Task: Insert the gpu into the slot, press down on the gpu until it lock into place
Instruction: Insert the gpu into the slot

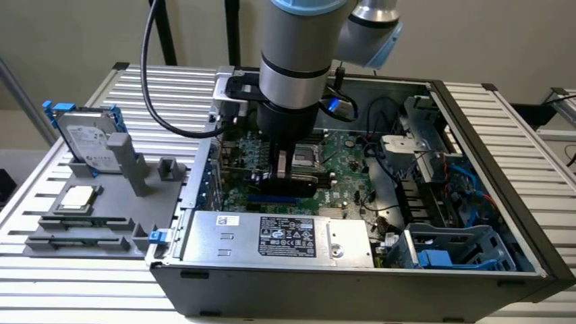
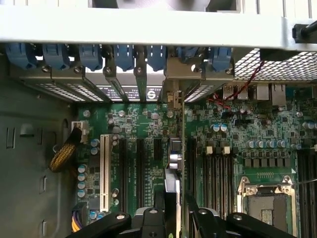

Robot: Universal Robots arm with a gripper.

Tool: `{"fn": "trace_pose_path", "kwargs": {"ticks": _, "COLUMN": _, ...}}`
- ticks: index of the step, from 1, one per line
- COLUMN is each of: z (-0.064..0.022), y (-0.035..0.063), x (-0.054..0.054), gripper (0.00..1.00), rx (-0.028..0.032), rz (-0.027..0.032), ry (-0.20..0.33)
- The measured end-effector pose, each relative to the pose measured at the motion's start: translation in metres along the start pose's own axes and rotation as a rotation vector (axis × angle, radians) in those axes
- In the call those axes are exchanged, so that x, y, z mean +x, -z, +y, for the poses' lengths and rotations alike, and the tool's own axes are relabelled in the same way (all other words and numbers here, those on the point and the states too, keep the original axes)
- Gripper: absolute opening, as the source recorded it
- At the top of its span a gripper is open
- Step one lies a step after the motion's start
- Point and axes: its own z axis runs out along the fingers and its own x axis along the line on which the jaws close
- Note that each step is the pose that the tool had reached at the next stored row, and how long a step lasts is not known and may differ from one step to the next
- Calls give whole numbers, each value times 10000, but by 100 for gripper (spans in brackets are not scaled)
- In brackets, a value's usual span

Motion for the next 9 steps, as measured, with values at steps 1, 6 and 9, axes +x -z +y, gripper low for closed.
{"fn": "trace_pose_path", "kwargs": {"ticks": 1, "z": 0, "y": 0, "x": 0, "gripper": 26, "rx": -7, "rz": 2, "ry": 23}}
{"fn": "trace_pose_path", "kwargs": {"ticks": 6, "z": -7, "y": -1, "x": 0, "gripper": 26, "rx": -10, "rz": 0, "ry": 28}}
{"fn": "trace_pose_path", "kwargs": {"ticks": 9, "z": -15, "y": -1, "x": 0, "gripper": 26, "rx": -9, "rz": 1, "ry": 24}}
